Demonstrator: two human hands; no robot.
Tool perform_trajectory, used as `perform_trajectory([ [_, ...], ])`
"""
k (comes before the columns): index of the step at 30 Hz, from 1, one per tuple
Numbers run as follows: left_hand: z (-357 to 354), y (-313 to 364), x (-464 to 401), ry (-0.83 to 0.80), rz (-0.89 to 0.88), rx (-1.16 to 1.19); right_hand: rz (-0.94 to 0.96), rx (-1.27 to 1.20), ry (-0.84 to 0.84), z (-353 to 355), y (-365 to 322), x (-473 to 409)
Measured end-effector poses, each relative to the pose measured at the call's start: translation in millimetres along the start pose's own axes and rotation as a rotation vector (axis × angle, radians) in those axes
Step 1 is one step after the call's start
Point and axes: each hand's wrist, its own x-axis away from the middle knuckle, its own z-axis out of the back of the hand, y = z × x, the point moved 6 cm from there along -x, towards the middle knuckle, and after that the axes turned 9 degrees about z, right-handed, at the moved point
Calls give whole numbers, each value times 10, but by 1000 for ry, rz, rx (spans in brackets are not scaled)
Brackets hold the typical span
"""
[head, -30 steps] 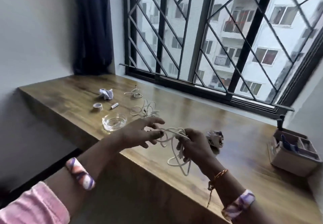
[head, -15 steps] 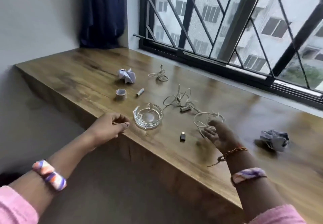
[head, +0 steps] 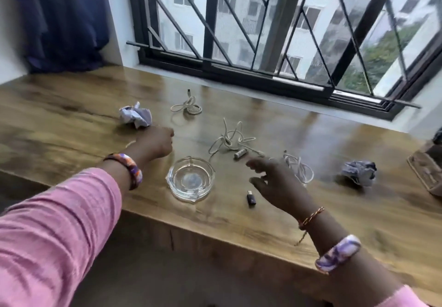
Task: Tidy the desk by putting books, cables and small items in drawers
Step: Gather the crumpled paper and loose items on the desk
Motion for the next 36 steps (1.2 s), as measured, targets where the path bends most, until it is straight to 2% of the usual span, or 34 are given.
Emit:
perform_trajectory([
  [3,-109,29,-195,-43,-33,-153,104,101,-50,-224,14,-307],
  [5,-134,42,-207,-31,-51,-218,106,159,-43,-304,63,-487],
  [7,-80,41,-224,-5,-34,-170,62,228,-33,-337,174,-643],
  [10,125,69,-153,-52,-39,33,18,300,-74,-418,279,-800],
  [12,308,196,-39,-198,-97,226,6,340,-104,-471,301,-911],
  [14,400,392,155,-478,-162,408,-4,400,-147,-510,298,-1019],
  [15,407,499,261,-591,-202,438,-8,428,-171,-509,292,-1062],
  [17,349,666,387,-664,-298,332,-18,458,-207,-505,282,-1159],
  [22,125,853,378,-421,-398,-45,-77,430,-255,-378,168,-1319],
  [26,54,815,324,-333,-445,-200,-179,157,-317,-240,-49,-1364],
  [30,82,720,257,-396,-621,-185,-259,-55,-399,-317,-304,-1344],
  [33,292,531,-17,-475,-679,-90,-337,14,-417,-493,-376,-1277],
  [36,547,139,-730,-293,-557,2,-407,93,-429,-635,-468,-1184],
])
